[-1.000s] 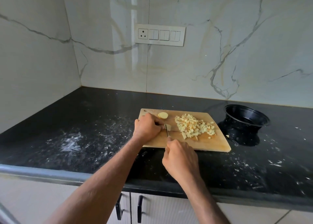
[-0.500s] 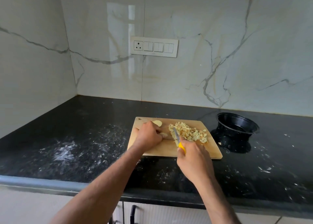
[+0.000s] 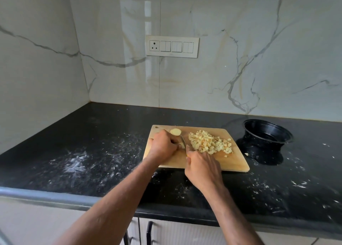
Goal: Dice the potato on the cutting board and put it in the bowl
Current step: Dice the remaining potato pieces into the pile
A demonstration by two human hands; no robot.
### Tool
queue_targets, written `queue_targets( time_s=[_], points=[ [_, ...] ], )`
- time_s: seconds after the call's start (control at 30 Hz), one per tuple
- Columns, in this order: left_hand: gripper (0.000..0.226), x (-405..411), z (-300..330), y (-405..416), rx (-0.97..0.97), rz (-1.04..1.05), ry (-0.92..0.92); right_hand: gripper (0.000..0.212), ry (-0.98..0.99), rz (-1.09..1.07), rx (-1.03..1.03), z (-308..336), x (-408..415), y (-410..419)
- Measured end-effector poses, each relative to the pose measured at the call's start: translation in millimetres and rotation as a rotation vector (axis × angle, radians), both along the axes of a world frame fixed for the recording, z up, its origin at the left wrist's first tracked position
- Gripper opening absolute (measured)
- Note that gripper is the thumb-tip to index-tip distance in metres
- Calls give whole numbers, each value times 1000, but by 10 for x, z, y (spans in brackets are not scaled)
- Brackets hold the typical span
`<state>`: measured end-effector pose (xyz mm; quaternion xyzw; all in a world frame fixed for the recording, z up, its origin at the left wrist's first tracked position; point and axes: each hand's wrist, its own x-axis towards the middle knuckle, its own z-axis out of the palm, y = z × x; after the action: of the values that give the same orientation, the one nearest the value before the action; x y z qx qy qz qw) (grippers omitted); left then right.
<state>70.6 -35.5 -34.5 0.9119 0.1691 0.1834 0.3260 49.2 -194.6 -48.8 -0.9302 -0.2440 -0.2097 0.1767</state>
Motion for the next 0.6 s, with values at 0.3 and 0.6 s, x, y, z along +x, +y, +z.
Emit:
queue_targets(
  time_s=[0.3, 0.6],
  points=[
    [3, -26, 18, -55, -18, 30, 19, 29, 68, 99, -18, -26, -230, -307],
    [6, -60, -46, 10, -39, -9, -38, 37, -9, 57, 92, 161, -177, -118]
  ],
)
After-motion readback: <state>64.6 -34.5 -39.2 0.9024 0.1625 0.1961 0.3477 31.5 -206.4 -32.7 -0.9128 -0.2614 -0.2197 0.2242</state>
